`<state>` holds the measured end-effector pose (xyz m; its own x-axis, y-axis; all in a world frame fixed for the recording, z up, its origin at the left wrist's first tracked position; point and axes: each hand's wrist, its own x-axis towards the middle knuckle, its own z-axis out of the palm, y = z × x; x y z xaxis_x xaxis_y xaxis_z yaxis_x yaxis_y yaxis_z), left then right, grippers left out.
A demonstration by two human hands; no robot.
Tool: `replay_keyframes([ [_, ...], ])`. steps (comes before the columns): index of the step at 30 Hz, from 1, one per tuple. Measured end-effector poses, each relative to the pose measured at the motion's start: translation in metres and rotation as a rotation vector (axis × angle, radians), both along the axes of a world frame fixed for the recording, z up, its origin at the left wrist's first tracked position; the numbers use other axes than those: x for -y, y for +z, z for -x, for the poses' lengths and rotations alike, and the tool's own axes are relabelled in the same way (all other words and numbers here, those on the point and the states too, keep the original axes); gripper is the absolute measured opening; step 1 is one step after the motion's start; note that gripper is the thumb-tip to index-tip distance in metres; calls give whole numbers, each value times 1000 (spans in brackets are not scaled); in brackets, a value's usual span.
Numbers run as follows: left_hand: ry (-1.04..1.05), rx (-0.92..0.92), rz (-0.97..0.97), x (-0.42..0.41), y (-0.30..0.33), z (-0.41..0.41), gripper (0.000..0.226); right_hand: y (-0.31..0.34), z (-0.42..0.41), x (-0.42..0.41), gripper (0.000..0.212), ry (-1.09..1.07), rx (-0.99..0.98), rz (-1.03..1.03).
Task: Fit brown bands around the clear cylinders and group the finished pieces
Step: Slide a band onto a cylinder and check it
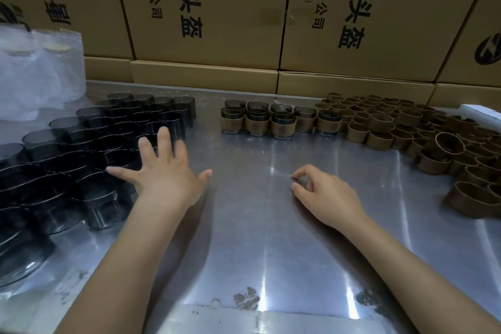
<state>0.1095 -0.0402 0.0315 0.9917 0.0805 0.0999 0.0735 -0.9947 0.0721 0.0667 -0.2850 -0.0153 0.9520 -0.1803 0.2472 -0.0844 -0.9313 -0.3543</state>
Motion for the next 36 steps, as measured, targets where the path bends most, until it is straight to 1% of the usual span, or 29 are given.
replay_keyframes([
  [4,-14,-18,-4,1,-1,0,80,2,-1,-2,25,7,-9,2],
  [9,-177,98,-48,23,-4,12,77,2,-1,-1,23,7,-6,4],
  [12,-355,206,-46,46,-11,23,70,3,-1,-1,21,3,-10,7],
  [15,-586,302,11,70,-23,34,63,5,-1,-1,19,2,-31,-5],
  [19,-864,431,155,92,-34,41,43,8,-1,3,4,13,-60,-68],
  [21,-946,447,251,98,-36,42,41,13,-1,5,11,35,-127,-45],
  [23,-990,456,353,103,-37,39,42,18,-1,7,17,119,-180,-99],
  [26,-987,438,524,110,-35,32,46,22,3,4,22,354,-98,-346],
  [28,-994,425,591,113,-33,29,49,22,4,1,28,426,-60,-389],
  [30,-1022,418,631,114,-33,26,48,20,2,1,38,401,-34,-384],
  [32,-1043,419,666,114,-35,24,45,16,-1,2,44,325,-10,-386],
  [34,-1035,434,694,113,-36,20,42,13,-1,3,42,282,20,-472],
  [36,-1010,454,673,112,-36,16,42,10,-2,3,40,276,72,-599],
])
